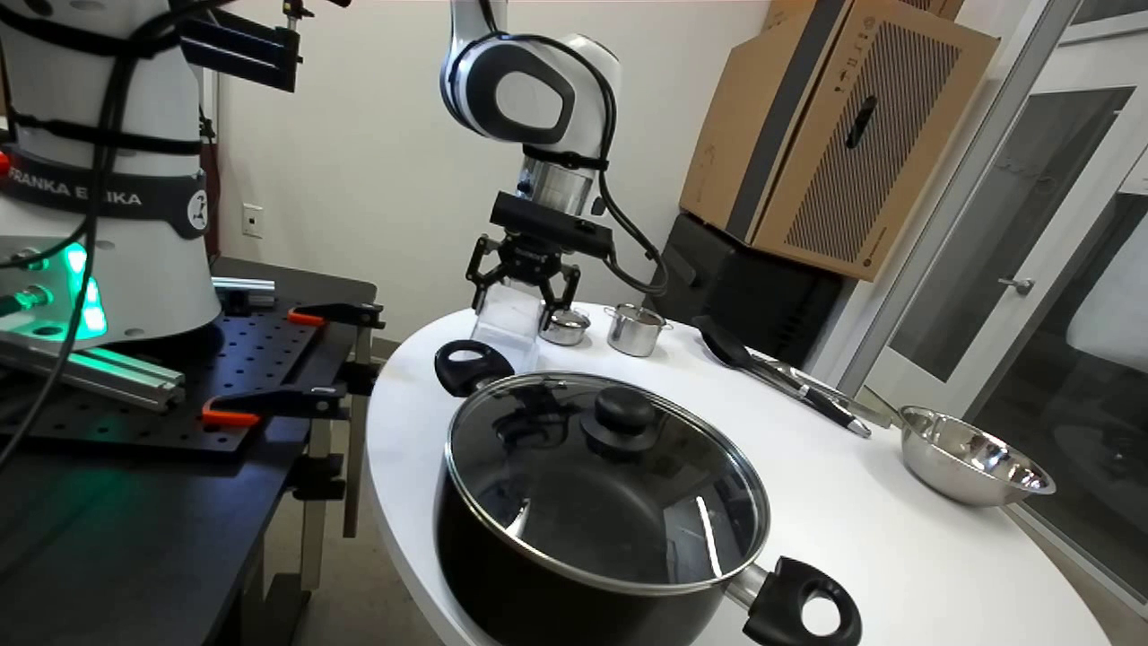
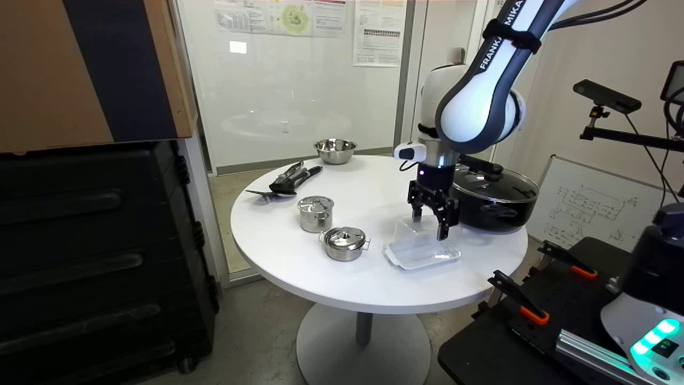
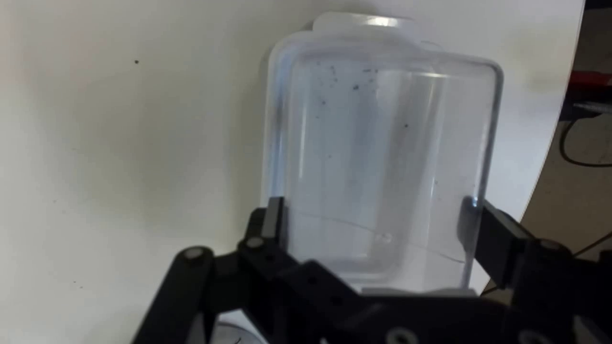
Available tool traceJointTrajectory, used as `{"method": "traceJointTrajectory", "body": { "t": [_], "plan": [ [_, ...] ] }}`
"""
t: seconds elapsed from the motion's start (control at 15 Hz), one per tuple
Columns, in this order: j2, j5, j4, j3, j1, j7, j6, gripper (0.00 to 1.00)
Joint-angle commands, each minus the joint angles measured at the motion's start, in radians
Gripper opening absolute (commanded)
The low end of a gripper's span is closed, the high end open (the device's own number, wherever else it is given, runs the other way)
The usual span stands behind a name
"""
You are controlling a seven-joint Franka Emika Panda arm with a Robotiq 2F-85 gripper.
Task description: Put the clear cover on the white thing
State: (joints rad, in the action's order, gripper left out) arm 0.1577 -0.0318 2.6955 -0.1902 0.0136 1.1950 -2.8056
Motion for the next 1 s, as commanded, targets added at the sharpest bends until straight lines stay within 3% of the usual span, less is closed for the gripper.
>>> {"method": "traceJointTrajectory", "body": {
  "t": [0.0, 0.93],
  "plan": [
    [0.001, -0.039, 0.013, 0.017, 0.016, -0.046, -0.035, 0.64],
    [0.032, -0.127, 0.002, 0.029, 0.026, -0.139, -0.05, 0.64]
  ]
}}
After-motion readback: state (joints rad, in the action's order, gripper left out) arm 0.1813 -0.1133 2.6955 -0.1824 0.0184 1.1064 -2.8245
